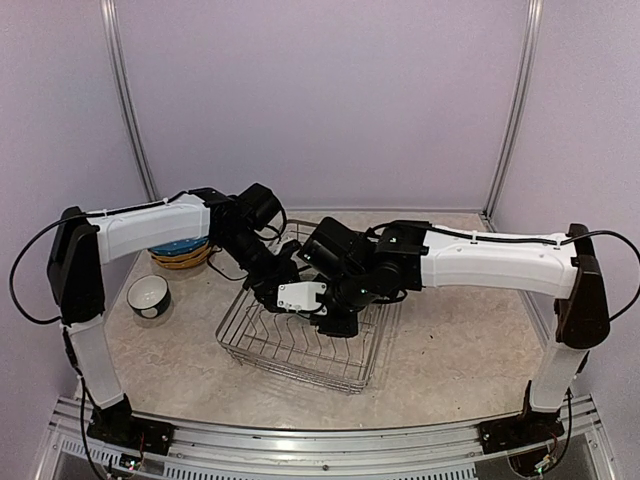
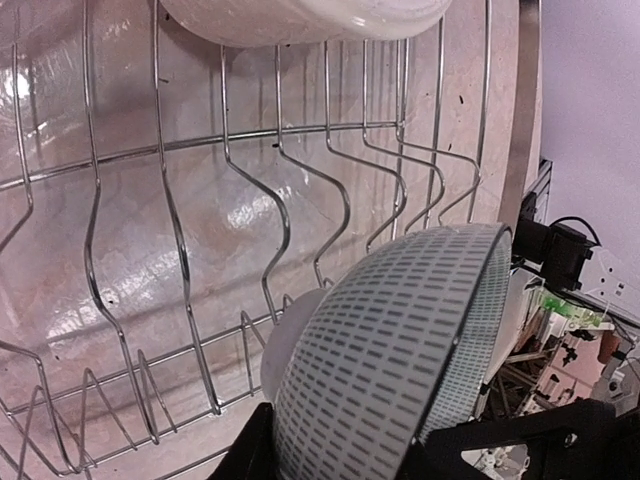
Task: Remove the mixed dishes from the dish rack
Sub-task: Pass from the right arm to the left
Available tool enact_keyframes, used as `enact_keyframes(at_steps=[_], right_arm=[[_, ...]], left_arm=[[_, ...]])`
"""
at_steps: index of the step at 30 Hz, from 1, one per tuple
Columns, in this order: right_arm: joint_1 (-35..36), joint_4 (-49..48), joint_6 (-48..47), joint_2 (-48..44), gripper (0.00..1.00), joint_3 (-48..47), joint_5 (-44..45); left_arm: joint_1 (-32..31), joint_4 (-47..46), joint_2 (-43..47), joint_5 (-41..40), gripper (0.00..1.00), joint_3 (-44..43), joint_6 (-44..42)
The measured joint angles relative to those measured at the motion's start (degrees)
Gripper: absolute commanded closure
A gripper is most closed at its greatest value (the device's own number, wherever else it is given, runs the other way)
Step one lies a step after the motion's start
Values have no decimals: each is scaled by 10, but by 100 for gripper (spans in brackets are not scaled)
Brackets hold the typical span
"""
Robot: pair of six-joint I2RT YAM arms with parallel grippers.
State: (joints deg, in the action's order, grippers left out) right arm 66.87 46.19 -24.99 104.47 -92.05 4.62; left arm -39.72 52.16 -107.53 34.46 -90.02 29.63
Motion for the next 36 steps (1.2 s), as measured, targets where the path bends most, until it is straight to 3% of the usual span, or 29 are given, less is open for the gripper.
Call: enact_keyframes(at_steps=[6, 10, 16, 20, 28, 36], right_arm=[[1, -28, -1, 0, 100, 10, 2], [2, -30, -1, 0, 100, 19, 3], [4, -41, 0, 0, 100, 24, 20], [8, -53, -1, -1, 100, 30, 31], [21, -66, -7, -5, 100, 31, 58], [23, -62, -17, -9, 100, 36, 69]], left_arm=[[19, -50, 22, 55, 42, 49, 23], [48, -78, 47, 82, 39, 73, 42], [71, -98, 59, 95, 49, 86, 56], [58, -79, 53, 85, 60, 76, 49], [36, -52, 11, 75, 71, 44, 35], [25, -33, 2, 53, 73, 28, 11]])
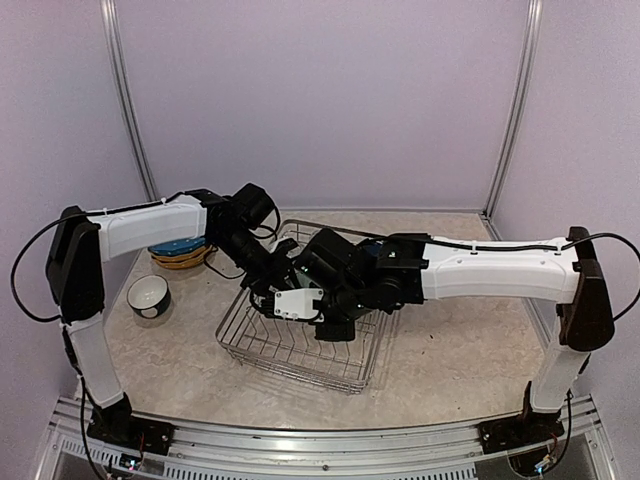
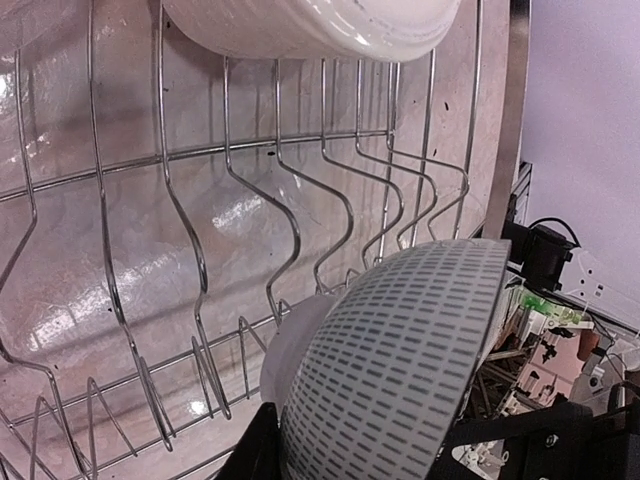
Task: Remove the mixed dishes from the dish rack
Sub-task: Pass from the right arm to the left
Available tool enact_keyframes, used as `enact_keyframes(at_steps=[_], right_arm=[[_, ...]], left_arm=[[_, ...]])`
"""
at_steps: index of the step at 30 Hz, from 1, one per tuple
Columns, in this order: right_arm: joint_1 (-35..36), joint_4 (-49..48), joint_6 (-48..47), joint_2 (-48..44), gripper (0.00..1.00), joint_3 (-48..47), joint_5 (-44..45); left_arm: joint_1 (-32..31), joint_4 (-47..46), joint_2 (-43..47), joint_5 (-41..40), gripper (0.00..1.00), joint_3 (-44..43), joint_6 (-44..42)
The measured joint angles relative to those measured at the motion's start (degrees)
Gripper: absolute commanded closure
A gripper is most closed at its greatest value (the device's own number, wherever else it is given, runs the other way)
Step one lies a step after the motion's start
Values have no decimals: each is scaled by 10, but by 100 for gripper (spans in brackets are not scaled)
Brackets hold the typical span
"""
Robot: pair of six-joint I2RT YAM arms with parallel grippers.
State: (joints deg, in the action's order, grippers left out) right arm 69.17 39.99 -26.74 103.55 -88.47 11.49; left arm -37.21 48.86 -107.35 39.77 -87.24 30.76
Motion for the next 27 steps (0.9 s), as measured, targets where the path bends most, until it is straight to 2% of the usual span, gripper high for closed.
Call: enact_keyframes(at_steps=[4, 7, 10, 11, 17, 24, 27], right_arm=[[0, 4, -1, 0, 100, -1, 2], [0, 13, -7, 3, 100, -10, 1], [2, 10, -12, 7, 100, -38, 2], [6, 7, -12, 7, 96, -40, 5], [9, -4, 11, 24, 54, -47, 41], [9, -9, 73, 19, 21, -45, 81], [9, -31, 113, -26, 9, -17, 91]], left_arm=[[-10, 13, -1, -29, 79, -14, -5], [-16, 24, -1, -56, 98, -16, -12], [-29, 39, -11, -118, 100, -18, -21], [-29, 39, -15, -117, 100, -19, -16], [-41, 44, -17, -155, 100, -34, 1], [-40, 45, -14, -189, 100, -37, 5], [-28, 43, -2, -193, 100, -37, 7]])
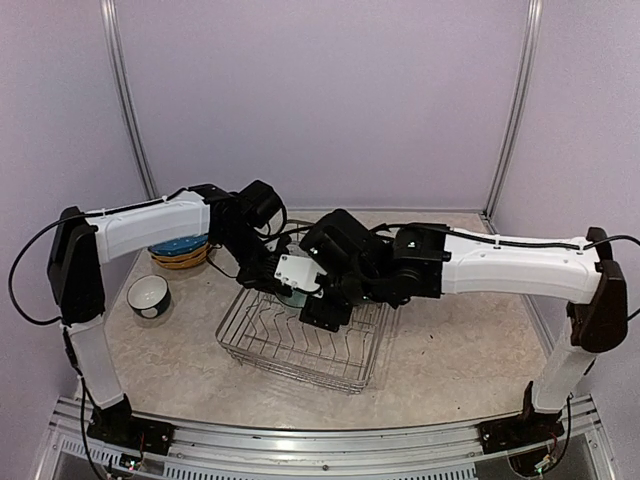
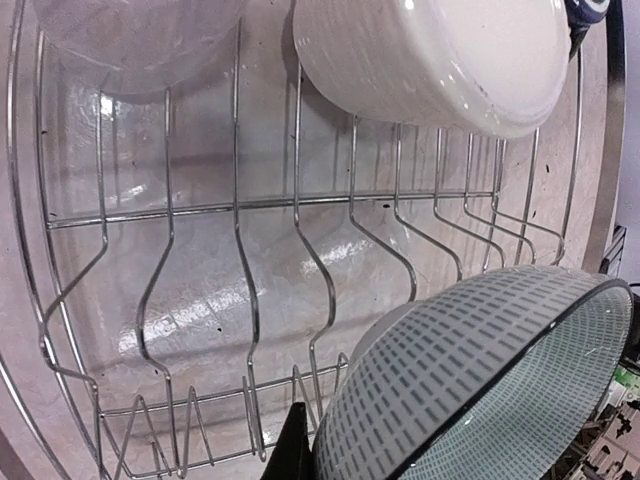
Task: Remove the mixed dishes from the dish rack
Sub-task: Pass from the right arm to the left, then place the bowl in the bowl.
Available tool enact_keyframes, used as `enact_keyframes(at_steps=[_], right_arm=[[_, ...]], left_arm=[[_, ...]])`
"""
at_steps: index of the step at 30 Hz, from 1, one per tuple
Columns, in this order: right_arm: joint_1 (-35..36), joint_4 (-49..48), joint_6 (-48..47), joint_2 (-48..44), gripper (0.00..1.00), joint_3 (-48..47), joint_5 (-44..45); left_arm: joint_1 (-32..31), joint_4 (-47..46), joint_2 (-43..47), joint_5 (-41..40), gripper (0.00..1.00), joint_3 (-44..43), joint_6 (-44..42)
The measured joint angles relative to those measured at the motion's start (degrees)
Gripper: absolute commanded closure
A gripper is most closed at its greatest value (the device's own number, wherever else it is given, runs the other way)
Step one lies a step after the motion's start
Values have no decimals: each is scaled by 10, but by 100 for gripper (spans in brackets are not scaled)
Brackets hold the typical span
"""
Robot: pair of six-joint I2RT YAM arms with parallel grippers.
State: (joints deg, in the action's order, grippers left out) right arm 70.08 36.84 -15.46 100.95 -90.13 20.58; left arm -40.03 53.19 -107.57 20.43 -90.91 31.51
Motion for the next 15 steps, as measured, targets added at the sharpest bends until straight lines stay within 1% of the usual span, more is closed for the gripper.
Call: enact_keyframes(at_steps=[3, 7, 10, 12, 15], right_arm=[[0, -39, 31, -86, 1, 47, 16], [-12, -106, 75, -195, 0, 113, 38], [-51, -142, 119, -231, 0, 153, 39], [-86, -155, 153, -238, 0, 177, 40], [-142, -167, 207, -238, 0, 215, 29]], left_arm=[[24, -1, 17, -2, 100, 0, 2], [64, -3, 52, -9, 100, -1, 2], [99, -5, 94, -20, 100, 6, 2], [124, -7, 129, -29, 100, 21, 4], [185, -16, 202, -41, 100, 70, 12]])
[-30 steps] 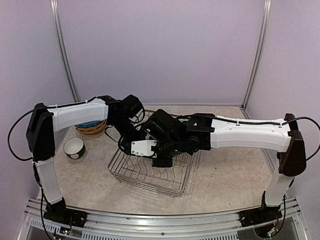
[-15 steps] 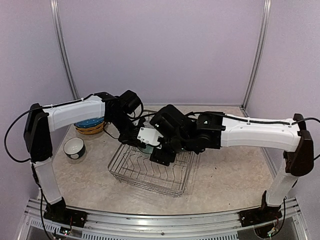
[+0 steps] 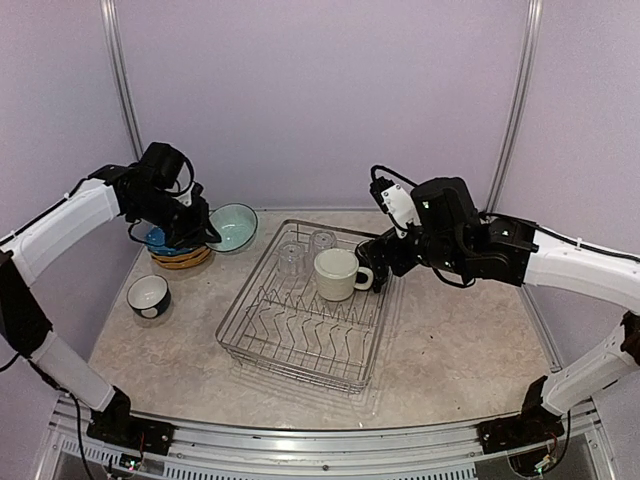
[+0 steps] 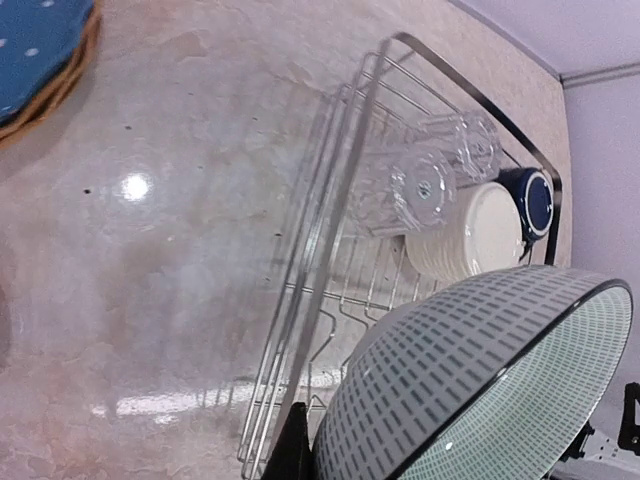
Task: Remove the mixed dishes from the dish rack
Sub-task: Place the bowl in the bowl.
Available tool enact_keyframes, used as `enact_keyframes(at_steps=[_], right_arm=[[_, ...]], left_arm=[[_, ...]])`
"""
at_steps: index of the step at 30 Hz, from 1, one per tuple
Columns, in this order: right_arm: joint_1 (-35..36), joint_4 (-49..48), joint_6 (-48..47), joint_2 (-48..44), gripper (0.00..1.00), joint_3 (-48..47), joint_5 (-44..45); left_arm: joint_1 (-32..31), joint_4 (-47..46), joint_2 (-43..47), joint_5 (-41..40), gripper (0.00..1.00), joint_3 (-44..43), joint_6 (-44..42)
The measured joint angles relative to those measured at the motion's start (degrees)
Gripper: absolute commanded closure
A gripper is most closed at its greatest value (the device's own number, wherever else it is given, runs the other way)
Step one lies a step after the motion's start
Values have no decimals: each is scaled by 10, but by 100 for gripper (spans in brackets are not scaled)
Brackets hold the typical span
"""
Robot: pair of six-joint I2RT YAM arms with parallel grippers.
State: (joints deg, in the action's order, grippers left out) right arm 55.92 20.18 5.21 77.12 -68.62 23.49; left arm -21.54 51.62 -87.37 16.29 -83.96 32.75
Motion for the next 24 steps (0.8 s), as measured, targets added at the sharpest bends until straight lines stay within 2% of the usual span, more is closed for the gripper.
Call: enact_keyframes(at_steps=[6, 11, 17, 24], right_arm=[[-91, -25, 103, -9, 0, 59, -58], [-142, -38, 160, -12, 0, 71, -99], [-156, -38, 188, -13, 0, 71, -117], [-156, -36, 200, -23, 0, 71, -130]], left_arm=[[194, -6, 142, -55, 100, 126, 29], [299, -7, 185, -84, 100, 204, 55], [332, -20, 176, -112, 100, 269, 88], [333, -57, 106, -128, 100, 270, 113]])
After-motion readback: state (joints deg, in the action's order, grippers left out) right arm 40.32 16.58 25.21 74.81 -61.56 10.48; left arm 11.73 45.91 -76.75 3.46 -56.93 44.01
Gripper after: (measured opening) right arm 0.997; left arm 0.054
